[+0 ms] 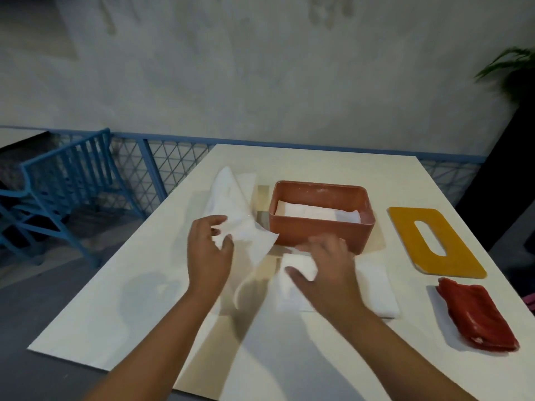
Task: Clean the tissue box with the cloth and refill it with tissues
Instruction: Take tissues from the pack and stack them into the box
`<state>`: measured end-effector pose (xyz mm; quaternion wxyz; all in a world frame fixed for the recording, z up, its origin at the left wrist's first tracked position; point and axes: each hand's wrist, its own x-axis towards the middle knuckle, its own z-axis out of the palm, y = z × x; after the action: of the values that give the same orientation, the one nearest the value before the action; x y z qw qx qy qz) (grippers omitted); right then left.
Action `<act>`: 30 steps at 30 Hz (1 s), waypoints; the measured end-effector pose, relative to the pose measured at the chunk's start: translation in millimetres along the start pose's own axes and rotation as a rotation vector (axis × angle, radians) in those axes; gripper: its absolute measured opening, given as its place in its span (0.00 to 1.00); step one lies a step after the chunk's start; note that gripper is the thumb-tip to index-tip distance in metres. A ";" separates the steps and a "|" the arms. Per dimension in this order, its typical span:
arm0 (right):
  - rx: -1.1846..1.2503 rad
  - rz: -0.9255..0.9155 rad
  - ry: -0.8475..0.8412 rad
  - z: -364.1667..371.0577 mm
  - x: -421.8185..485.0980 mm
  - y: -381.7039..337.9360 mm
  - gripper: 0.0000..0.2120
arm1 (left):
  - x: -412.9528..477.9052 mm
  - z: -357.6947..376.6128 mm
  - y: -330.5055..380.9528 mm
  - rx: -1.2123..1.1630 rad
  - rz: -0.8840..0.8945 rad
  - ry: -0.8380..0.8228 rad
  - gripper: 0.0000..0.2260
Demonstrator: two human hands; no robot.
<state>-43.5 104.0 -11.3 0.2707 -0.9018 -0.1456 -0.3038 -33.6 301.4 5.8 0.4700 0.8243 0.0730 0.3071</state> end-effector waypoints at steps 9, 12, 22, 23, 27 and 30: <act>-0.446 -0.175 -0.363 86.0 12.1 -78.3 0.34 | 28.0 -17.1 -50.7 -0.122 -0.358 -0.153 0.09; -0.438 -0.141 -0.307 90.2 12.0 -83.2 0.31 | 31.1 -17.5 -55.5 -0.231 -0.404 -0.222 0.07; -0.190 -0.085 -0.536 57.2 16.8 -114.5 0.15 | 38.2 -18.0 -62.6 -0.363 -0.497 -0.288 0.11; -0.123 -0.018 -0.586 47.5 15.9 -117.2 0.17 | 38.4 -18.6 -63.5 -0.351 -0.483 -0.283 0.10; 0.139 0.248 -0.663 1.9 16.6 -112.9 0.15 | 26.6 -21.1 -64.3 -0.352 -0.332 -0.240 0.07; 0.417 0.438 -0.631 -29.7 22.4 -91.3 0.15 | 11.2 -26.7 -57.2 -0.327 -0.023 -0.247 0.19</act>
<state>-79.2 163.1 59.2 0.4471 -0.8862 -0.0849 0.0872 -30.4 356.8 -26.3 0.6063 0.7676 -0.0266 0.2060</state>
